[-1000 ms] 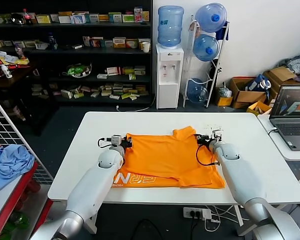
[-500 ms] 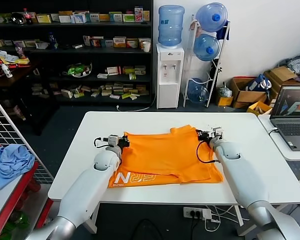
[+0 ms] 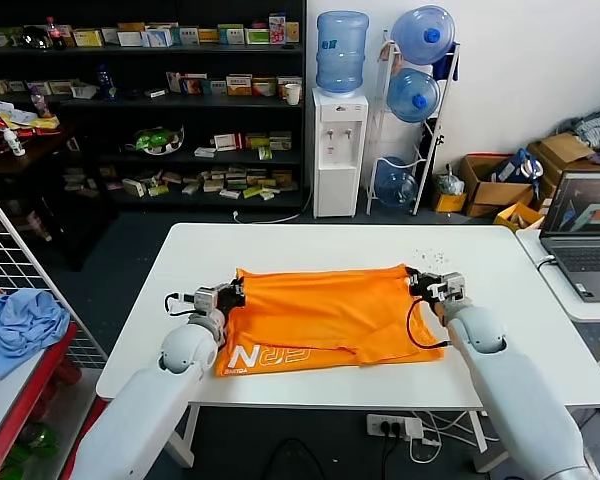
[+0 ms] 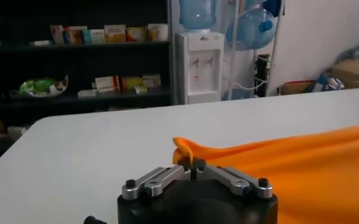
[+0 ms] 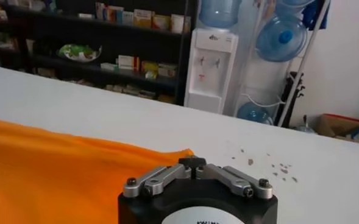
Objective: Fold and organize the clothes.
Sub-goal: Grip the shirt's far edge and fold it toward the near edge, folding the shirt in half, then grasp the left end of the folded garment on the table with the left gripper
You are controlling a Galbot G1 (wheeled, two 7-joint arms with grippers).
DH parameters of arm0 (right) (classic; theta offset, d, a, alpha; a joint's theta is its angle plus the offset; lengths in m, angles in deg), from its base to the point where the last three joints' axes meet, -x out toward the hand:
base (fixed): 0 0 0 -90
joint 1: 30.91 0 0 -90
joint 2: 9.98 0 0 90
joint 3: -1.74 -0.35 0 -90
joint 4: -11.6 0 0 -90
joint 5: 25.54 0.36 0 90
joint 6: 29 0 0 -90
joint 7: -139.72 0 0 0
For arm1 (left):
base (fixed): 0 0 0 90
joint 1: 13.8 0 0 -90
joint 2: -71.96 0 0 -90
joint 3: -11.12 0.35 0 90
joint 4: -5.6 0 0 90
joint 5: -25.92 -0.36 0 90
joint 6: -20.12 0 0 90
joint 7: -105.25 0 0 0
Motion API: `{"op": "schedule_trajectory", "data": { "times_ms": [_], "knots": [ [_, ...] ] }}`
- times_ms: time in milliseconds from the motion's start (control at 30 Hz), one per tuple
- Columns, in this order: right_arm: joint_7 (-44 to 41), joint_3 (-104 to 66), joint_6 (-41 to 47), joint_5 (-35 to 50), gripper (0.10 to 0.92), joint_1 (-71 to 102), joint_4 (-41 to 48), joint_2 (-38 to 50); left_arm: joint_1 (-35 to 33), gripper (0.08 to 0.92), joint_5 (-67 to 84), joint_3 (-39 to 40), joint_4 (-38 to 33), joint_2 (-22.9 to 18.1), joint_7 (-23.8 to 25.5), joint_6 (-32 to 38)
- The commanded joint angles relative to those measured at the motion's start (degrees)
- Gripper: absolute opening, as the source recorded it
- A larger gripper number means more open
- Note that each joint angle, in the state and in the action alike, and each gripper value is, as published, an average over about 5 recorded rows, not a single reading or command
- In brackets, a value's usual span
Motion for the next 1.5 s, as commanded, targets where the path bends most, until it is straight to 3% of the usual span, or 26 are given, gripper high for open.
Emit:
{"op": "schedule_trajectory", "data": {
  "times_ms": [33,467,600,900,1300,1500],
  "knots": [
    [6.4,-5.1,4.9,-0.7,0.124,19.0,-23.3,5.3,-10.8,0.095,1.0,-1.6,-14.6,5.7,-0.6,1.3],
    [7.7,-8.5,10.7,-3.4,0.124,26.9,-25.0,5.1,-18.1,0.095,-1.2,-1.0,-15.2,3.9,-1.9,0.8],
    [7.8,-8.6,11.0,-2.6,0.16,26.2,-24.6,5.1,-18.1,0.147,-3.1,-1.5,-15.5,3.4,-2.2,1.7],
    [7.9,-8.3,10.3,-1.9,0.415,25.1,-24.5,5.0,-18.0,0.404,-3.0,-3.4,-15.2,3.6,-3.2,3.0],
    [8.3,-6.8,10.2,-2.0,0.759,23.8,-24.1,3.7,-17.6,0.747,12.8,-4.5,-13.8,1.1,-5.7,-1.8],
    [8.6,-7.2,8.8,-2.0,0.821,24.4,-25.5,3.9,-17.1,0.82,13.0,-4.3,-11.5,0.2,-6.9,-4.0]
  ]
}}
